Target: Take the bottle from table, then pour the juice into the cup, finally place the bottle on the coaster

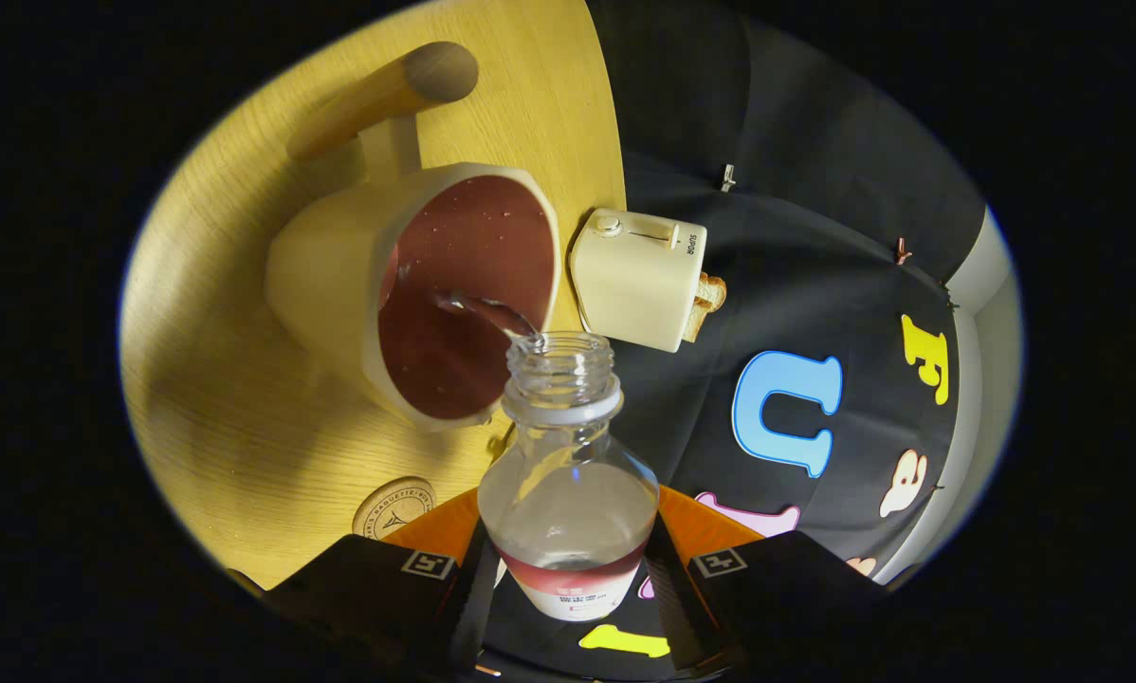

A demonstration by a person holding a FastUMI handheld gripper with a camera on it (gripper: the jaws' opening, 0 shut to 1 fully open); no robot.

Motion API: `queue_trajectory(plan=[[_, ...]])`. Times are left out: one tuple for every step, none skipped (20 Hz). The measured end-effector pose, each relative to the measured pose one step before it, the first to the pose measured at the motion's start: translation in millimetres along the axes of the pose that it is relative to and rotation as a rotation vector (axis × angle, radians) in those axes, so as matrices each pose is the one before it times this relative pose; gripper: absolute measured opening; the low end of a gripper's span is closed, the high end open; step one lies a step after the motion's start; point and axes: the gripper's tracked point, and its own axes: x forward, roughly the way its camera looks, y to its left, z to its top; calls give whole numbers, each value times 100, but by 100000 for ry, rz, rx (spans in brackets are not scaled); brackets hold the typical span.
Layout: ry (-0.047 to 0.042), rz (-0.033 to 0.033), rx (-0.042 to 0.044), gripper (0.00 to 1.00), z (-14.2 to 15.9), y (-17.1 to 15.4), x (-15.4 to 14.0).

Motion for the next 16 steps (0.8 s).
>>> queue_trajectory(plan=[[-151, -35, -742, 75, -51, -77, 39], [-400, -204, -1010, 75, 30, -100, 42], [-507, -278, -1302, 75, 22, -123, -27], [-406, -158, -1284, 75, 15, -19, 36], [-420, -446, -966, 75, -35, -77, -53], [-226, -311, -615, 75, -55, -116, -36], [-275, -256, -393, 75, -59, -47, -128], [-140, -141, -298, 75, 6, -105, -17], [-294, -83, -466, 75, 24, -29, -34], [-315, -162, -773, 75, 132, -171, -29], [-452, -146, -882, 75, 93, -143, -96], [-452, -215, -845, 75, 48, -40, -5], [-410, 116, -870, 75, 47, -36, -58], [-484, -65, -1148, 75, 106, 0, 69], [-331, -2, -1375, 75, 48, -112, 39], [-225, 262, -1007, 75, 24, 37, 19]])
